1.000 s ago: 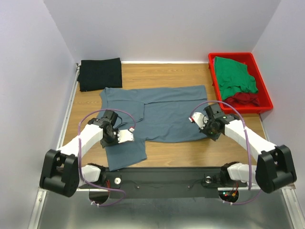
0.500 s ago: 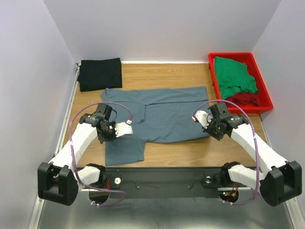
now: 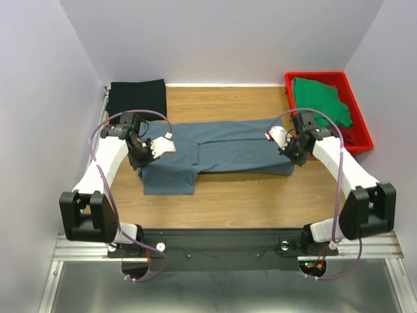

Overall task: Fold and stack the t-shirts
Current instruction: Fold the tshirt

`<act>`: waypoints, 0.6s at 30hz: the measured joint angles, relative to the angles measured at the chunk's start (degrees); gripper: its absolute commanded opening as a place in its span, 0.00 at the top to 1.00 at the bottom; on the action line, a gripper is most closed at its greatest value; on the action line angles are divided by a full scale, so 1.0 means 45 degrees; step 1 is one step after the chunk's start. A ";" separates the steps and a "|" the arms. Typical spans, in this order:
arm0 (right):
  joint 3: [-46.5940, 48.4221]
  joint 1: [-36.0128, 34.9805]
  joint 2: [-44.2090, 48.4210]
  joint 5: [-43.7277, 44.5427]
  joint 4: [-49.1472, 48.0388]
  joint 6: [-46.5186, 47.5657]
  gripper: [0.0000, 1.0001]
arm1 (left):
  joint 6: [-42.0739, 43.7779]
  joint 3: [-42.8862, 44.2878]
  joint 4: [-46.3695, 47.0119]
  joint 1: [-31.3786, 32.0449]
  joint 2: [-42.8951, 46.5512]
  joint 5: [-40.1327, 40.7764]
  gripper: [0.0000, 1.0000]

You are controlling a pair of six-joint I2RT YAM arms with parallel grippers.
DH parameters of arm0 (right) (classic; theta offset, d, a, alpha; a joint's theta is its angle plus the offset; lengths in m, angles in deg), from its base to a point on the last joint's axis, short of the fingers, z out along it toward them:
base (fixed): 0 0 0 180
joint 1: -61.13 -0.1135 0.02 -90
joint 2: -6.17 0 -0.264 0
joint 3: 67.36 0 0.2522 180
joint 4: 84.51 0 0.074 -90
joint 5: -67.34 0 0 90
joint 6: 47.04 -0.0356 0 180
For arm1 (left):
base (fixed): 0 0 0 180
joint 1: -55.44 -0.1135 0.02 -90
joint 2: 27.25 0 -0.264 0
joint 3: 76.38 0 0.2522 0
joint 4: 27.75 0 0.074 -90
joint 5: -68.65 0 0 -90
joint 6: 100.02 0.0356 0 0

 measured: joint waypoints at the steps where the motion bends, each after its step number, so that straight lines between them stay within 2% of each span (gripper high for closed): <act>1: 0.0335 0.0083 -0.0437 -0.0083 -0.0053 0.0112 0.99 | 0.0029 0.0170 0.0010 -0.0039 -0.0165 -0.0058 1.00; 10: 0.2730 0.0578 -0.3730 -0.0515 -0.0335 0.0753 0.99 | 0.0301 0.2977 -0.0301 -0.0656 -0.3157 -0.0840 1.00; 18: 0.5027 0.0670 -0.6091 -0.0738 -0.0559 0.0894 0.99 | 0.0423 0.3847 -0.0160 -0.1219 -0.4949 -0.1098 1.00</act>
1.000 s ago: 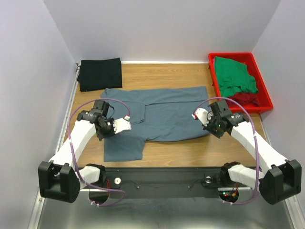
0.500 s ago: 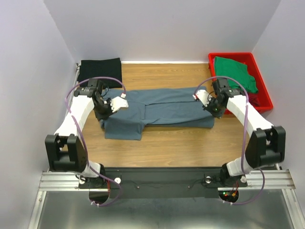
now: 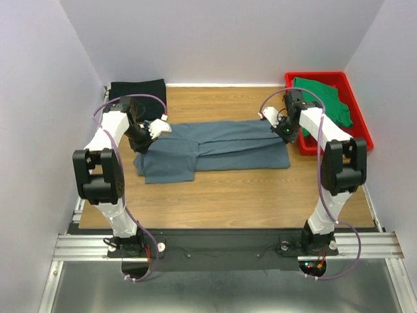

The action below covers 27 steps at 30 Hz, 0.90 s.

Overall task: Fold and stack the t-shirts
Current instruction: Fold the tshirt

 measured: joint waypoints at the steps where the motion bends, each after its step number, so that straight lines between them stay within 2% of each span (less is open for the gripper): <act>1: 0.0306 0.0000 -0.0325 -0.0044 -0.0068 -0.0015 1.00 | -0.0019 0.0034 0.0136 -0.0073 -0.0243 0.0005 1.00; 8: 0.0738 0.0000 -0.1715 -0.0141 -0.0437 -0.0141 0.99 | -0.0335 0.0267 0.0942 -0.0155 -0.1642 0.0049 1.00; 14: 0.0330 0.0000 -0.1821 0.0107 -0.0874 -0.0272 0.99 | -0.0758 0.0782 0.1481 -0.0151 -0.2531 0.0039 0.99; 27: -0.0185 0.0000 -0.1190 0.0452 -0.1258 -0.0500 0.99 | -0.1044 0.1098 0.1345 -0.0151 -0.2443 0.0044 1.00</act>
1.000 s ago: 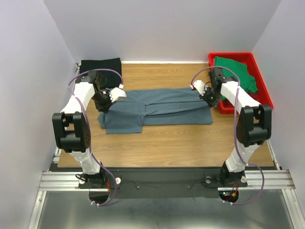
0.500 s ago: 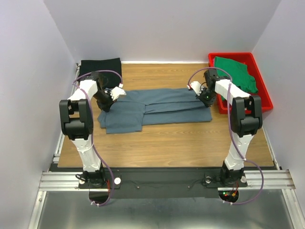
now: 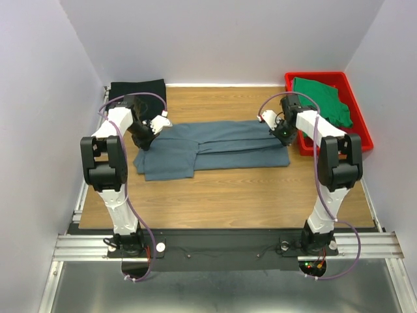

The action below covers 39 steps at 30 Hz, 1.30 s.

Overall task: Fold and stack the t-shirts
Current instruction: Fold the tshirt

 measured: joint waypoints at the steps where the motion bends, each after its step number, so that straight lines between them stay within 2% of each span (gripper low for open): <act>1: -0.0160 0.0000 0.0223 0.0053 -0.0024 0.0005 0.99 | 0.0005 0.0000 -0.0073 0.0000 0.0083 0.0000 1.00; 12: -0.0544 0.0325 0.0860 0.0287 -0.0039 0.0000 0.99 | 0.0015 0.0797 -0.0345 0.0000 0.0267 -0.0068 1.00; 17: 0.0034 0.0398 0.0199 0.0277 -0.0063 -0.0073 0.99 | -0.0083 0.1078 -0.0053 0.0000 -0.0238 -0.0097 0.87; 19: 0.0374 0.0393 -0.0384 0.0282 -0.0073 -0.0180 0.88 | -0.0165 0.1078 0.0087 0.0000 -0.0510 -0.0063 0.81; 20: 0.0476 0.0389 -0.0593 0.0282 -0.0068 -0.0243 0.87 | -0.0199 0.1078 0.0136 0.0000 -0.0622 -0.0044 0.73; 22: 0.0661 0.0306 -0.1010 0.0355 -0.0068 -0.0369 0.75 | -0.0238 0.1030 0.0282 0.0000 -0.0763 0.0024 0.66; 23: 0.0709 0.0287 -0.1132 0.0398 -0.0063 -0.0437 0.61 | -0.0272 0.0967 0.0364 -0.0005 -0.0772 0.0063 0.55; 27: 0.0792 0.0194 -0.1175 0.0525 -0.0044 -0.0704 0.44 | -0.0520 0.0942 0.0539 -0.0078 -0.0719 0.0121 0.52; 32: 0.0811 0.0131 -0.0631 0.0515 0.0044 -0.1112 0.40 | -0.0670 0.0942 0.0233 -0.0335 0.0228 -0.0087 0.51; 39: 0.0743 0.0049 0.1880 -0.0243 0.0729 -0.1797 0.46 | -0.0850 -0.1311 -0.0568 -0.0495 0.4430 -0.0928 0.51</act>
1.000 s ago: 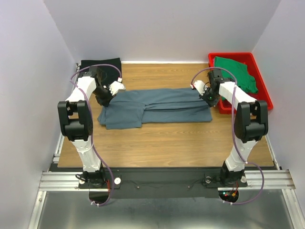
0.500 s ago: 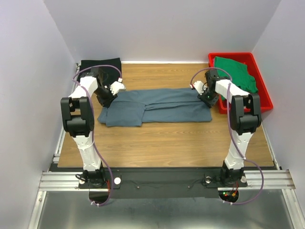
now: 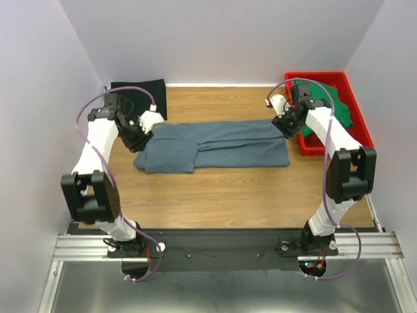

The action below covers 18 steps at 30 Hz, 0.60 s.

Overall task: Fold and stack the t-shirts
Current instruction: Fold the tshirt

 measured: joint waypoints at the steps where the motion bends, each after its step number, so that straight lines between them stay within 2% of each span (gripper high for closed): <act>1: -0.0180 -0.0039 0.0398 -0.0136 0.0010 -0.0117 0.47 | -0.0097 -0.0656 -0.0044 0.0000 0.0588 -0.0151 0.51; 4: -0.0719 -0.0219 0.0986 -0.0510 0.0330 -0.0481 0.50 | -0.0423 -0.2259 -0.0243 0.0034 0.1292 -0.0296 0.51; 8: -0.1297 -0.0787 0.1005 -0.1248 0.0704 -0.1394 0.48 | -0.1195 -0.3818 -0.0199 0.0102 0.1103 -0.0243 0.51; 14: -0.1443 -0.2686 0.0758 -0.3045 0.0495 -0.4036 0.48 | -0.2302 -0.4216 0.0398 0.0102 0.0379 -0.0078 0.51; 18: -0.1443 -0.4328 -0.0160 -0.4648 -0.1035 -0.6543 0.46 | -0.2919 -0.4216 0.0850 0.0097 -0.0248 -0.0112 0.51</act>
